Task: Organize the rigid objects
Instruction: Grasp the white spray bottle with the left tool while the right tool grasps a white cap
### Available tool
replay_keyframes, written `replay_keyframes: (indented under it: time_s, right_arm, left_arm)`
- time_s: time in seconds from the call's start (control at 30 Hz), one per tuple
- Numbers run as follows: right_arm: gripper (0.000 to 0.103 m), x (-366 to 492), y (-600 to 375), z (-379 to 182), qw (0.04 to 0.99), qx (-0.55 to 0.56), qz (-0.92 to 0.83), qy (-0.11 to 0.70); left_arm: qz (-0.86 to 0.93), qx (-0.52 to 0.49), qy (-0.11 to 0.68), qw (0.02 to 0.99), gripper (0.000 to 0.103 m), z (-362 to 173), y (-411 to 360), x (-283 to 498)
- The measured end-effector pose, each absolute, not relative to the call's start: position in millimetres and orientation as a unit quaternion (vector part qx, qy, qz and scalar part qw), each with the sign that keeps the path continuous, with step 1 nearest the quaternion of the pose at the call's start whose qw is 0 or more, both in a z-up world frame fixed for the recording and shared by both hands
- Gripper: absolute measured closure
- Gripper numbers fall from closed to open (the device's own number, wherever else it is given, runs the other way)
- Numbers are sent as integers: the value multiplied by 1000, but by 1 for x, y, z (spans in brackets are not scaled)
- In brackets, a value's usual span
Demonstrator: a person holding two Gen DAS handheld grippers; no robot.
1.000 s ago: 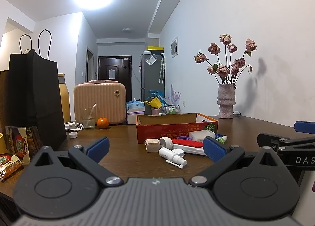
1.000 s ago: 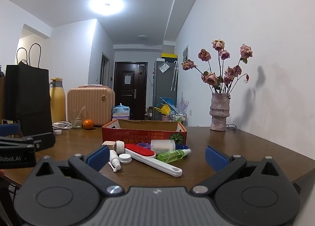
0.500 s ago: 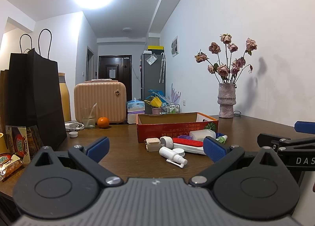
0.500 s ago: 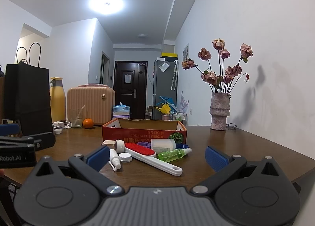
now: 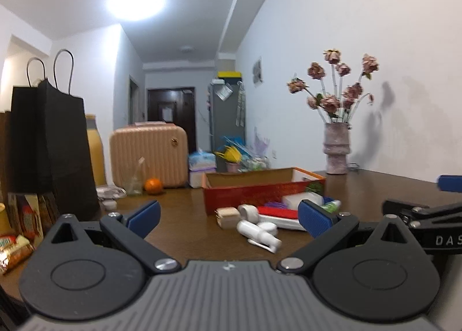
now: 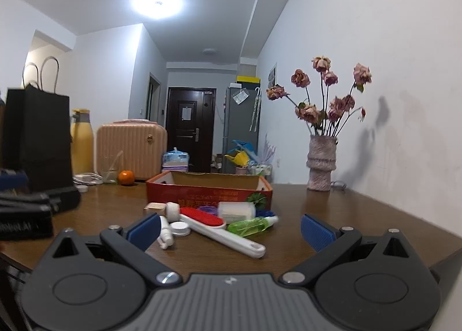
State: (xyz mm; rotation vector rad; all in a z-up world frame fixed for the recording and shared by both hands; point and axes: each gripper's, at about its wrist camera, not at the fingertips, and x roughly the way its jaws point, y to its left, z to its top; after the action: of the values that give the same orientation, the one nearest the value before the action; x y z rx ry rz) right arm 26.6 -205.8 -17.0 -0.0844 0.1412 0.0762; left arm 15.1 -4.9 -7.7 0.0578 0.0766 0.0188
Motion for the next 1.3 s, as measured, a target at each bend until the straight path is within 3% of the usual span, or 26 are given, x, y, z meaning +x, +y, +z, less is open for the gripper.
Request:
replay_keyframes:
  time_s: [0.43,0.57,0.67,0.8,0.87,0.9,1.1,1.17,1.23,1.3]
  right_arm:
    - [0,138,-225,-40,990,-34,82,109]
    - [0,169,-223,-42,981,-63,86,162]
    - [7,188,-222,-44,976,-87,93,175]
    - [25,211,-221,-47,968,-102,121,192]
    - [45,222,-221,-48,966,-89,130,204]
    - [49,224,-223,-48,965,-77,142,207]
    - [52,236,-212,-49,955,-53,204,209]
    - [53,239,-208,-50,952,-44,212,215]
    - [57,240,-204,-50,947,-33,229,224]
    - [62,242,-196,-50,941,-33,246,228]
  left_arm:
    - [11,-31,161,986,0,-24,16,130]
    - [-7,-40,193,980,0,-30,17,158]
    - [-28,-40,209,977,0,-33,10,178]
    - [-50,-21,233,971,13,-41,-7,201]
    - [-51,-11,247,967,20,-46,-16,213]
    - [-52,-10,254,966,23,-49,-19,219]
    - [-44,-19,297,954,31,-59,-30,256]
    - [-30,-12,305,952,42,-62,-31,266]
    - [-18,-15,315,949,66,-65,-24,271]
    - [-9,-4,319,948,72,-65,-14,268]
